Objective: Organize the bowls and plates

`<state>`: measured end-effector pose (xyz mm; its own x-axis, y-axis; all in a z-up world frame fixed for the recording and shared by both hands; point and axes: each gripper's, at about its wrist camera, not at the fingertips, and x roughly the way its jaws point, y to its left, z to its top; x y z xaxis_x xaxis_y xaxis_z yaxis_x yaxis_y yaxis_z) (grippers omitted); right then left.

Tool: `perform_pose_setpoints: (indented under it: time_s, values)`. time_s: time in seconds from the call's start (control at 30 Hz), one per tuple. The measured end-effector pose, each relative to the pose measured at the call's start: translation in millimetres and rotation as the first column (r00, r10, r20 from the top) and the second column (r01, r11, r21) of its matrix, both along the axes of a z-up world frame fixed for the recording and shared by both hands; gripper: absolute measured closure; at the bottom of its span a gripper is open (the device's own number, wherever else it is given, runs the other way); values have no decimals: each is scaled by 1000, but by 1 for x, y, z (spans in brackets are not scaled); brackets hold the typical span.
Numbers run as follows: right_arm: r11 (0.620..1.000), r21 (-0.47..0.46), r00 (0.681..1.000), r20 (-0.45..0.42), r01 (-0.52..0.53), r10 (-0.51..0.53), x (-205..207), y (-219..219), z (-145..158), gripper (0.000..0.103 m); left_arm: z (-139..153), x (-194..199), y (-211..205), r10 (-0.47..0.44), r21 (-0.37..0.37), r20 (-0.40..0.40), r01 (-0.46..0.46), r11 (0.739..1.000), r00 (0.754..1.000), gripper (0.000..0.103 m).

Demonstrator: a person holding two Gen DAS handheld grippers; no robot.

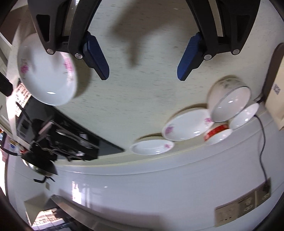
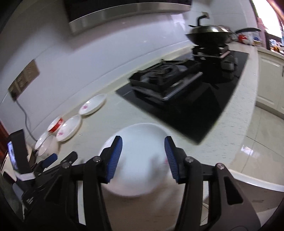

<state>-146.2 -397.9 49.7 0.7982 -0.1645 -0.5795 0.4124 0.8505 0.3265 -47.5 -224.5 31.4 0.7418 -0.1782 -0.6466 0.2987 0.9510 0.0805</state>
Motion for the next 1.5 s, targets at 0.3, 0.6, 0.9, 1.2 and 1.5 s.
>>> perform_pose_setpoints:
  time_s: [0.3,0.6,0.9,1.2,1.5]
  values:
    - [991,-32,992,8,-126,127,28,59,-1,41,-9,50,13,38,2,-49,-38,999,998,23]
    - [990,-31,991,-20,-135,134,53,80,-4,34,-20,103,25,94,-31,-106,-98,995,990,23]
    - [987,-11,985,-62,-160,159,116,116,-8,31,-22,93,82,260,-119,-154,-279,953,953,24]
    - [971,175,950,-241,-160,200,242,115,-61,39,-25,80,121,285,-187,-198,-322,928,938,24]
    - [953,135,901,-314,-270,300,302,134,-83,57,-29,79,114,256,-152,-231,-295,943,939,23]
